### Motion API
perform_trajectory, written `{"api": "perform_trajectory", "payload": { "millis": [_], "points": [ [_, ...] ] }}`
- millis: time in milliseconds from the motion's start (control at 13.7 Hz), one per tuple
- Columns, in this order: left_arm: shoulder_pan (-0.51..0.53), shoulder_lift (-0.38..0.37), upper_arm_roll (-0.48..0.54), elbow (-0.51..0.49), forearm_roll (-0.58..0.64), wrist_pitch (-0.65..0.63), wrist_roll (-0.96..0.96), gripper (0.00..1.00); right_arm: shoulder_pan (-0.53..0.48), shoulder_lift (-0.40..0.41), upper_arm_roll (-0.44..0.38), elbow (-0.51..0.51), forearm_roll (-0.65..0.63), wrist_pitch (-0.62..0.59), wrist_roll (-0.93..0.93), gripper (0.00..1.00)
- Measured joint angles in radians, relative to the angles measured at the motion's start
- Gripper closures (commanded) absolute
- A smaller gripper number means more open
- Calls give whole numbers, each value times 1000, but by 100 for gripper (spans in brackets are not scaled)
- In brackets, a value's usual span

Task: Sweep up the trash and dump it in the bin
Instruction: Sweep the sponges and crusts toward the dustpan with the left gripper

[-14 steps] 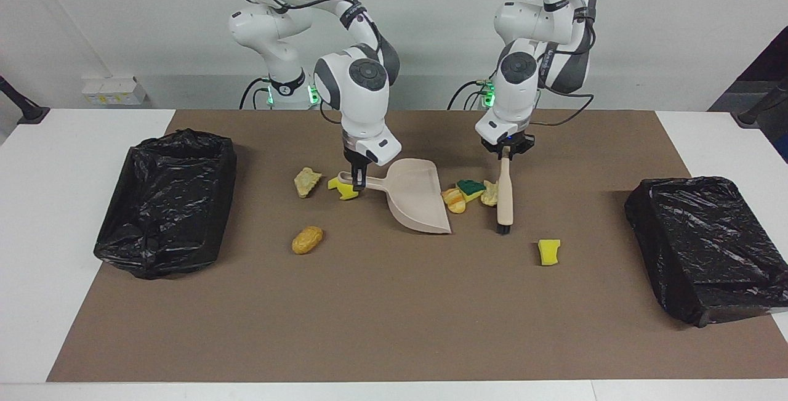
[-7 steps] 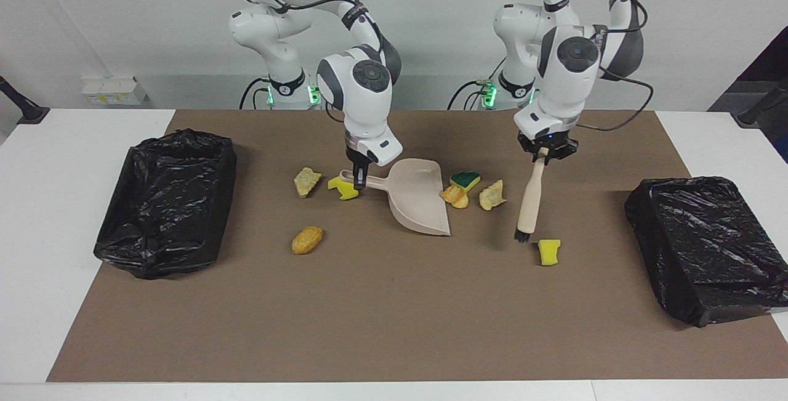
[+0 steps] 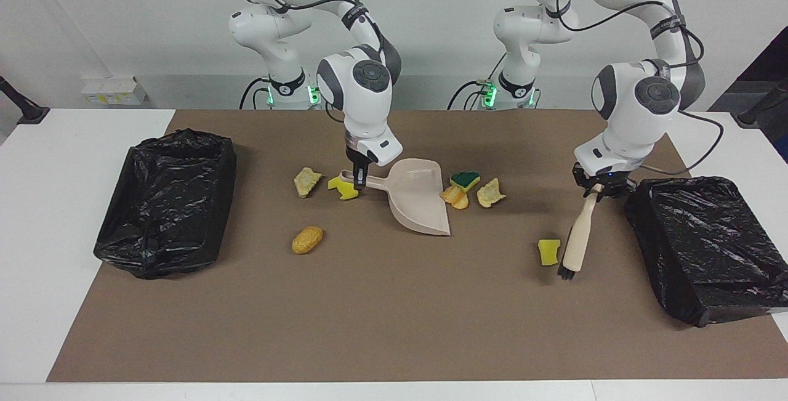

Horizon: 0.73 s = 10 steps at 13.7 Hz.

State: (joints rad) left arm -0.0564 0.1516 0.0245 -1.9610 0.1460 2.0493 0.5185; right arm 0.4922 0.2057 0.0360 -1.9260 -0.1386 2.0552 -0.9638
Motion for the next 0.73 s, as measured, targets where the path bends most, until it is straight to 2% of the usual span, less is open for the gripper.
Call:
{"api": "perform_trajectory", "payload": {
  "millis": [146,293,512,732],
  "points": [
    [7,36,-2,4,0,1,22,100,0,0,0,0,0,0,0,100],
    [6,41,-13,-13,0,-12,24,100,0,0,0,0,0,0,0,100],
    [-17,-8,-23,-94,0,-30,13,100,0,0,0,0,0,0,0,100],
    [-112,-71,-28,-173,-1,-77,-97,100,0,0,0,0,0,0,0,100]
  ]
}}
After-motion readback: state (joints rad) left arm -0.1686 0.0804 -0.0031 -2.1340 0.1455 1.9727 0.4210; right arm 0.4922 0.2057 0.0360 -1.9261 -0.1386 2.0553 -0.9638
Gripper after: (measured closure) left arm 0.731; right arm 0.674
